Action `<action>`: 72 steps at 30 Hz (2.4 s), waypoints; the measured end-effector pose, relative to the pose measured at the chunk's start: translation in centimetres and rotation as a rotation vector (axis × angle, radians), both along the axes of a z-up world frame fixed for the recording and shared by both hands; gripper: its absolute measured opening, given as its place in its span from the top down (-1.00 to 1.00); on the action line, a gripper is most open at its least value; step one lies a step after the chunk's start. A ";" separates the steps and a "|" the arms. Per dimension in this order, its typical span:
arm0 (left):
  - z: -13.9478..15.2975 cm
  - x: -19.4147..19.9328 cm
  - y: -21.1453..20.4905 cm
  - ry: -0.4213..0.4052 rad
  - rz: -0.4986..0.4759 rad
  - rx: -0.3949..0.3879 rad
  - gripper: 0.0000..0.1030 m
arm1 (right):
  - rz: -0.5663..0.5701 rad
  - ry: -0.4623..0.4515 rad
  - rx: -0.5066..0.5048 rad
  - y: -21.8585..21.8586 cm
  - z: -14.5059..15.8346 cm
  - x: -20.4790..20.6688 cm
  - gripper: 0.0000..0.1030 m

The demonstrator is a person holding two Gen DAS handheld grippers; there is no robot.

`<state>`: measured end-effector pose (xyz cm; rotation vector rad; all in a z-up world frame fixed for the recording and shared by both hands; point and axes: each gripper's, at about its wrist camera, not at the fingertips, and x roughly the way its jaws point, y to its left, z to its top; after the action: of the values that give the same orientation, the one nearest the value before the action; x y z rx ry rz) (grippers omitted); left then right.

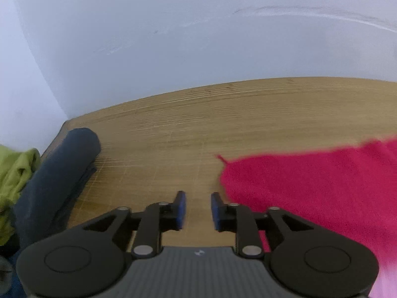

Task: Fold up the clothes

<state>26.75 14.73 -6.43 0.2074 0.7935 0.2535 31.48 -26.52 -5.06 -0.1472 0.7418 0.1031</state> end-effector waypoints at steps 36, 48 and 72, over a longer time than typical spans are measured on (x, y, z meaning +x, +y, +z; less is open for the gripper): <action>-1.5 -33.1 -2.0 0.190 -0.062 -0.214 -0.02 | 0.518 0.123 0.287 21.5 -0.4 -32.3 0.92; -1.6 -28.1 -7.1 0.192 -0.138 -0.285 -0.04 | -0.093 0.149 0.391 5.6 -0.8 -22.4 0.72; -0.7 -29.8 -4.6 0.167 -0.057 -0.281 -0.06 | 0.235 0.127 0.308 12.5 -1.1 -22.1 0.92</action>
<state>-3.00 10.09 -7.17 -0.0142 0.9772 0.0698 9.40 -13.99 -6.19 0.0675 0.8244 0.4510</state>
